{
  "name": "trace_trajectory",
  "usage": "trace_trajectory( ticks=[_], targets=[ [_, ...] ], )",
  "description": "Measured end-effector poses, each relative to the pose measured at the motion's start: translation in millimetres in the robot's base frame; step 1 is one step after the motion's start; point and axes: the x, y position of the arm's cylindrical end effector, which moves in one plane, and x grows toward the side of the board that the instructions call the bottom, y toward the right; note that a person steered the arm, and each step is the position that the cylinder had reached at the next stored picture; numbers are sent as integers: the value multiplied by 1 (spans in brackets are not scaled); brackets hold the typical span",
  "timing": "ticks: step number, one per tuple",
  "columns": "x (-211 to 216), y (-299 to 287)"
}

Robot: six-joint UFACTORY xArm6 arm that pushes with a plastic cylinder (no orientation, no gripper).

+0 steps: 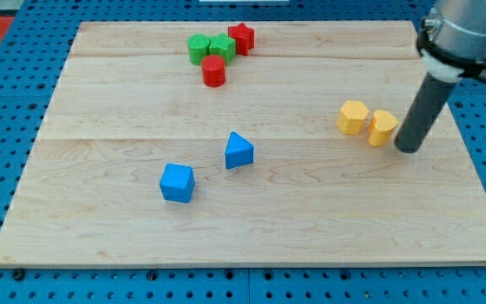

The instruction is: Move your arm closer to the blue cube

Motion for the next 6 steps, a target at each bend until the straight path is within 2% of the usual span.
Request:
trace_trajectory(
  ticks=[1,2,3,4,5,6],
  targets=[
    [-8,-35],
    [-32,-31],
    [33,-70],
    [99,-164],
    [121,-273],
    [78,-298]
  ],
)
